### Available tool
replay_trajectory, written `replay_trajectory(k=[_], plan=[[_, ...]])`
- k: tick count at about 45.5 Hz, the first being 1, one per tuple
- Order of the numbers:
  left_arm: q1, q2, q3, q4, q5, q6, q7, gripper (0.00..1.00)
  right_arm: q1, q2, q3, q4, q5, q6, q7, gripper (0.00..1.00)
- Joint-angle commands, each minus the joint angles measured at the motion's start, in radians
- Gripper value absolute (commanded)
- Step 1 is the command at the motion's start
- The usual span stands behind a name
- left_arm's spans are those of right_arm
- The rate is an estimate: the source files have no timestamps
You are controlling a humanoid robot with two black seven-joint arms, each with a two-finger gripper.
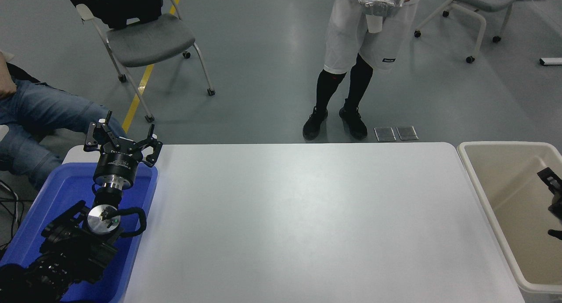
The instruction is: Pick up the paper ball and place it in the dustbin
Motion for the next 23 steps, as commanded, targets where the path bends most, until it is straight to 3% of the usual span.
replay_trajectory(k=[1,18,21,23], plan=[[0.0,0.0,0.0,0.0,0.0,0.0,0.0,0.99,-0.025,-0.056,0.346,0.139,0.0,0.003,0.003,1.0],[0.0,0.0,0.0,0.0,0.0,0.0,0.0,0.99,-0.088,-0.018,0.674,0.311,0.002,0.009,0.015,1.0],[0.0,0.0,0.0,0.0,0.0,0.0,0.0,0.99,-0.107,-0.008,0.679,0.355,0.003,0.009,0.046,1.0],[0.0,0.0,0.0,0.0,0.0,0.0,0.0,0.99,-0.116,0.001,0.688,0.375,0.003,0.007,0.093,1.0]])
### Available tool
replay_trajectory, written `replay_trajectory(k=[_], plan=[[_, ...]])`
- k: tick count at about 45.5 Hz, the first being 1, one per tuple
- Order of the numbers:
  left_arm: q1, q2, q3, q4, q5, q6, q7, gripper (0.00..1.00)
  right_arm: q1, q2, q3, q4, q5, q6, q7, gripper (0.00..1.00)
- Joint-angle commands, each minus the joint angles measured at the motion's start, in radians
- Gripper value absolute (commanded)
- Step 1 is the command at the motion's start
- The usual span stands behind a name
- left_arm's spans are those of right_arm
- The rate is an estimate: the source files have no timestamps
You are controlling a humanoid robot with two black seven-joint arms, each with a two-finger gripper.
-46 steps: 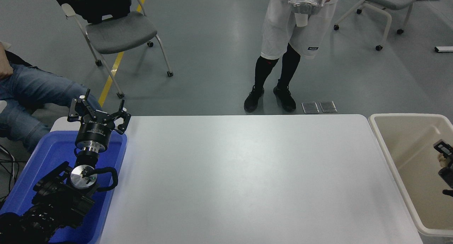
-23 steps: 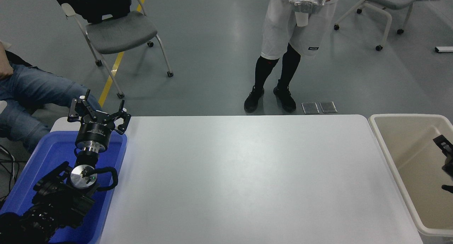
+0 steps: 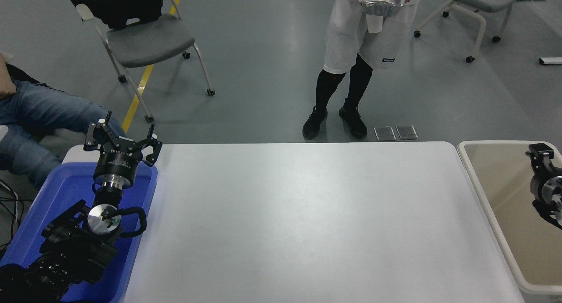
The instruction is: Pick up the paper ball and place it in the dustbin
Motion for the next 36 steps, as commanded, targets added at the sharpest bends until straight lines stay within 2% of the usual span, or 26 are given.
replay_trajectory(k=[1,5,7,15,21,25,31,36], plan=[[0.0,0.0,0.0,0.0,0.0,0.0,0.0,0.99,-0.053,0.027,0.136,0.143,0.002,0.002,0.106,1.0],[0.0,0.0,0.0,0.0,0.0,0.0,0.0,0.99,-0.081,0.084,0.176,0.149,0.019,0.002,0.232,1.0],[0.0,0.0,0.0,0.0,0.0,0.0,0.0,0.99,-0.092,0.113,0.193,0.147,0.032,0.002,0.281,1.0],[0.0,0.0,0.0,0.0,0.0,0.0,0.0,0.99,-0.11,0.216,0.217,0.127,0.063,0.001,0.43,1.0],[0.0,0.0,0.0,0.0,0.0,0.0,0.0,0.99,-0.122,0.263,0.236,0.126,0.141,0.01,0.557,1.0],[0.0,0.0,0.0,0.0,0.0,0.0,0.0,0.99,-0.127,0.29,0.242,0.118,0.203,0.077,0.595,1.0],[0.0,0.0,0.0,0.0,0.0,0.0,0.0,0.99,-0.13,0.357,0.257,0.106,0.235,0.145,0.618,1.0],[0.0,0.0,0.0,0.0,0.0,0.0,0.0,0.99,-0.141,0.369,0.268,0.124,0.241,0.163,0.626,1.0]])
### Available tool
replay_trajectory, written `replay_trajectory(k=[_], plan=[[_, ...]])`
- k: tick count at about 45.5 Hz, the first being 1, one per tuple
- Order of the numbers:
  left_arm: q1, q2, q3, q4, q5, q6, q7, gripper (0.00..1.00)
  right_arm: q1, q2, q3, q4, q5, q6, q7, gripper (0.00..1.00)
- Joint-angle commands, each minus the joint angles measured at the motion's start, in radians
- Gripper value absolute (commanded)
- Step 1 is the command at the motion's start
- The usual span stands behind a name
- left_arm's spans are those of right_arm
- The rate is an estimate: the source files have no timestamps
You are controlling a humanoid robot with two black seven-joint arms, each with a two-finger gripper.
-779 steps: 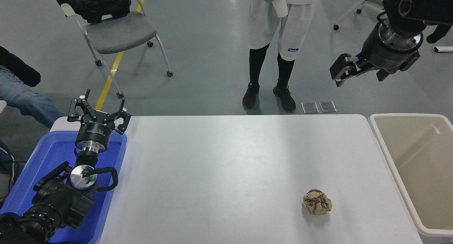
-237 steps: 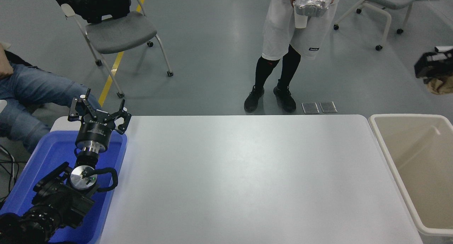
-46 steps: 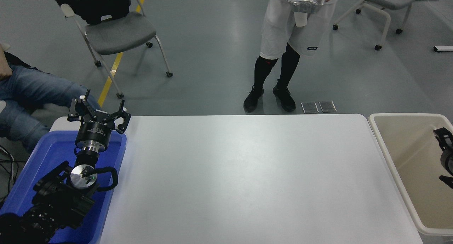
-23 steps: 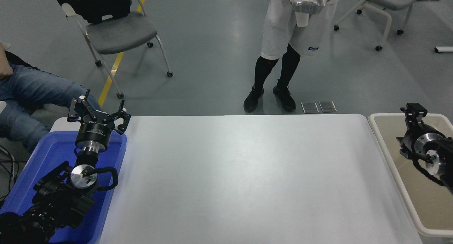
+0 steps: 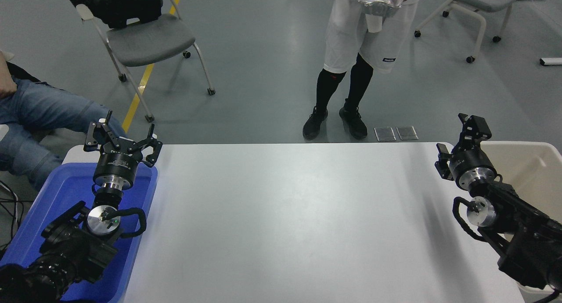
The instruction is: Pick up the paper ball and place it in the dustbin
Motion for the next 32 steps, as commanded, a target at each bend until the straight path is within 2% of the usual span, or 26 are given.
replay_trajectory(k=[1,5,12,32], plan=[[0.0,0.0,0.0,0.0,0.0,0.0,0.0,0.99,-0.023,0.075,0.031,0.013,0.058,0.075,0.076,1.0],[0.0,0.0,0.0,0.0,0.0,0.0,0.0,0.99,-0.027,0.075,0.031,0.016,0.093,0.146,0.074,1.0],[0.0,0.0,0.0,0.0,0.0,0.0,0.0,0.99,-0.023,0.08,0.032,-0.003,0.235,0.2,0.076,1.0],[0.0,0.0,0.0,0.0,0.0,0.0,0.0,0.99,-0.033,0.026,0.029,-0.016,0.231,0.209,0.076,1.0]])
